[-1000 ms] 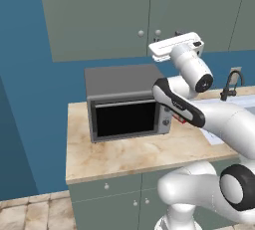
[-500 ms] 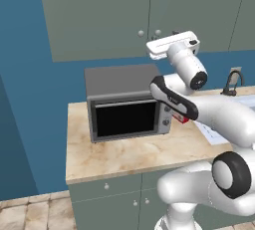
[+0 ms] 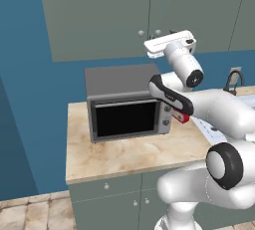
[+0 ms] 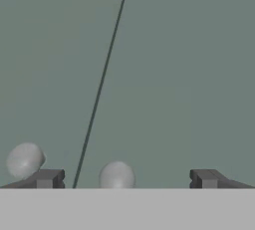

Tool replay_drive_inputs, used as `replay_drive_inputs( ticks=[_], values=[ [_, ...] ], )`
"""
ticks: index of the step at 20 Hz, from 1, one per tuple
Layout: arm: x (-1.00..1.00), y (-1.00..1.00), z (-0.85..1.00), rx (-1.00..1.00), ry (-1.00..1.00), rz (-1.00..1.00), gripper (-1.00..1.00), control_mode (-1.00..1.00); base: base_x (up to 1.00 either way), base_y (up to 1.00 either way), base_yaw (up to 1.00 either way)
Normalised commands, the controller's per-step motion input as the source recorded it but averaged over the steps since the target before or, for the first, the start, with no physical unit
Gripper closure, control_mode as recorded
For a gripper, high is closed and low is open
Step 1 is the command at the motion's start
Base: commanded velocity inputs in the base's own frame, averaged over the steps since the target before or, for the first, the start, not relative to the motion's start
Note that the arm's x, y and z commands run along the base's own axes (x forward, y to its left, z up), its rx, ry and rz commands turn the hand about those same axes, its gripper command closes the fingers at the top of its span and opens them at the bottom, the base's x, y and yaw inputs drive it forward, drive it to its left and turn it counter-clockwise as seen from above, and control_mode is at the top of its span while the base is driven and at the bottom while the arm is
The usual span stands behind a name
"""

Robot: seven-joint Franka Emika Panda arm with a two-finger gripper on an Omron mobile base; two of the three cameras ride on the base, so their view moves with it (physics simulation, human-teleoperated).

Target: Pick the spray and spray from the cabinet and place them on the counter.

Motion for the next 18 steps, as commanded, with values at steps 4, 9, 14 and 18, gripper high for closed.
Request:
replay_drive_inputs(
  ticks=[4,9,14,18],
  values=[
    [0.18,0.0,0.0,0.0,0.0,0.0,-1.0,-1.0,0.0,0.0,0.0],
    [0.16,0.01,0.0,0.0,0.0,0.0,-1.0,-1.0,0.0,0.0,0.0],
    [0.16,0.03,-0.01,0.0,0.0,0.0,-1.0,-1.0,0.0,0.0,0.0],
    [0.15,0.04,-0.02,0.0,0.0,0.0,-1.0,-1.0,0.0,0.0,0.0]
  ],
)
